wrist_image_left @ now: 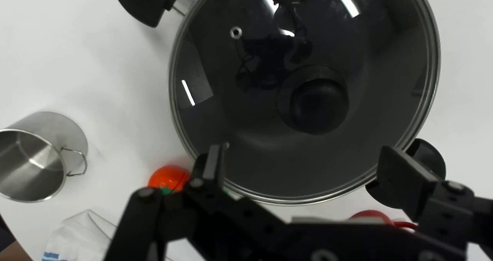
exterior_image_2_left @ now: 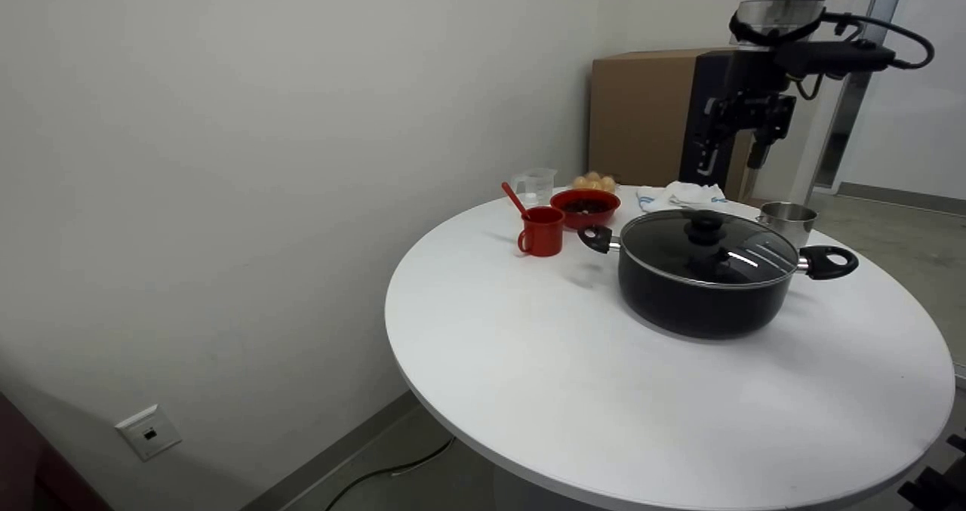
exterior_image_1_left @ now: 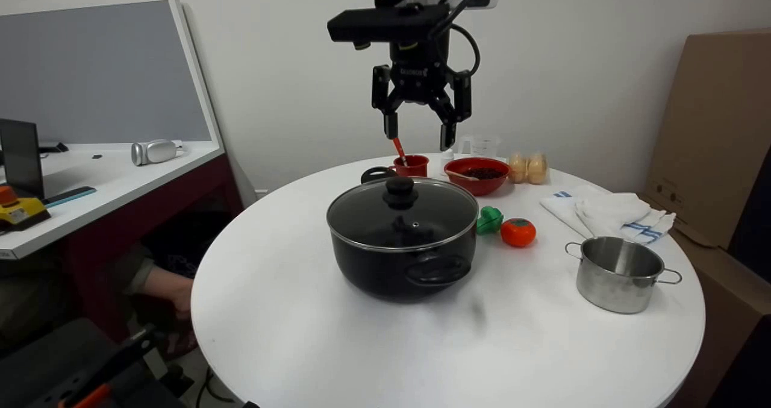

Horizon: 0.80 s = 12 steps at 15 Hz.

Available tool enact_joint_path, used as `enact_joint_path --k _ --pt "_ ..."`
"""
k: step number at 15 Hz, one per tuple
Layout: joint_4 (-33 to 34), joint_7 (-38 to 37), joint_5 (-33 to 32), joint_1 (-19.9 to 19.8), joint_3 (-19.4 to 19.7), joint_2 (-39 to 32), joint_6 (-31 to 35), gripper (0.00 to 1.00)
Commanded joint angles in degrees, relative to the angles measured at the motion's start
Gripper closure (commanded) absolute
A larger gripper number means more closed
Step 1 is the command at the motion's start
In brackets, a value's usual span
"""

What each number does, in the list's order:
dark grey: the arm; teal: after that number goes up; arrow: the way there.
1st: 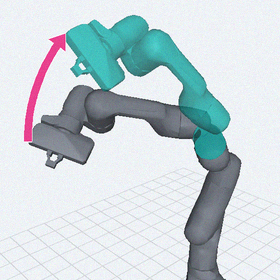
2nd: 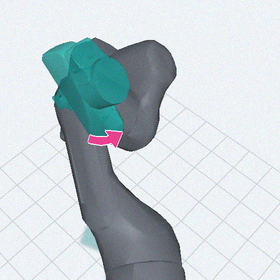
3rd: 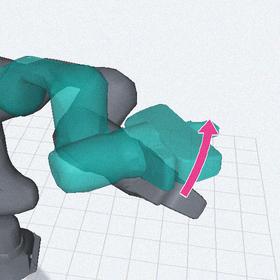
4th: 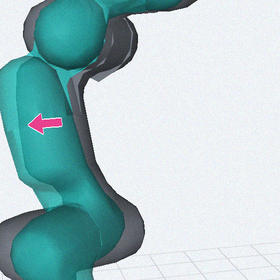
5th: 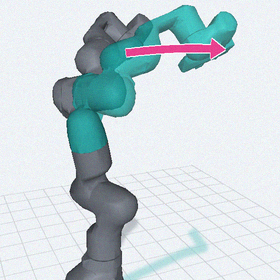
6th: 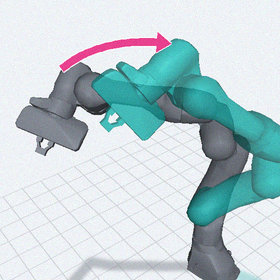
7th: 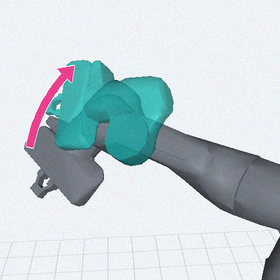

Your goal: Uncover the pot and place the tomato and broccoli toys inside then cover it up again

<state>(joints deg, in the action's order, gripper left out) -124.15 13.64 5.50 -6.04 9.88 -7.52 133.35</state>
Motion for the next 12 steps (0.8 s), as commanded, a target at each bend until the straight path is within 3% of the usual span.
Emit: enact_joint_path --k 1,6,12 --pt "4.6 -0.1 1.0 -0.8 -2.5 -5.3 -0.5 0.00" --pt "6.3 -1.0 0.9 -0.7 -4.7 -8.9 -2.3 0.00" --pt "3.9 -6.3 -2.4 0.4 -4.8 -7.9 -5.7 0.00"
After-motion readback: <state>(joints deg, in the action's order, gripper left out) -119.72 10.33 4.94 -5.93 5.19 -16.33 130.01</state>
